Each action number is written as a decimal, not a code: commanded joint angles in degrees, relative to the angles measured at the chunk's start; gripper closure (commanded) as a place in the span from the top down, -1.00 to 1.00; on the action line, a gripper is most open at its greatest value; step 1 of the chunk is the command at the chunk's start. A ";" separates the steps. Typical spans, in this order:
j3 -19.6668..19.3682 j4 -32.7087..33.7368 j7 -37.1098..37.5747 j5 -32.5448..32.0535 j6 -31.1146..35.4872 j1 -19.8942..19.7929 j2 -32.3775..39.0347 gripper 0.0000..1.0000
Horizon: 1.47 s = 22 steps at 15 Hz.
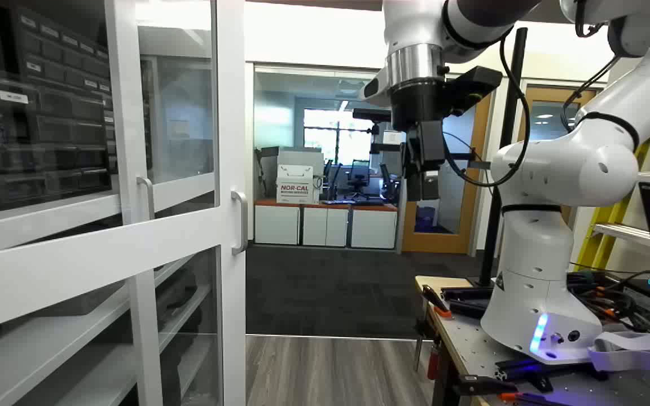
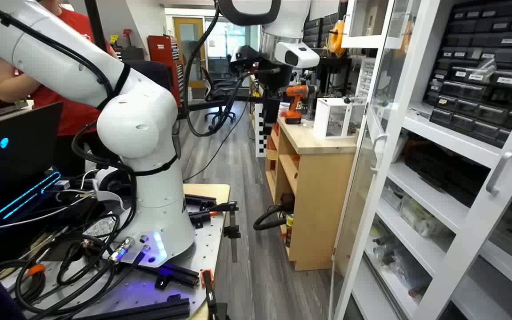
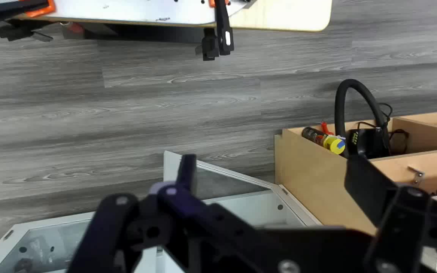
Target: Push and close the glass door
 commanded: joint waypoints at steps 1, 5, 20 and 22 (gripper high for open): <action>0.54 0.12 -0.41 0.38 -0.23 -0.67 -0.01 1.00; 0.54 0.12 -0.41 0.38 -0.23 -0.67 -0.01 1.00; 2.56 0.93 0.48 -0.77 1.63 -0.97 2.03 1.00; 3.99 1.02 1.84 -1.32 3.61 -1.42 2.42 1.00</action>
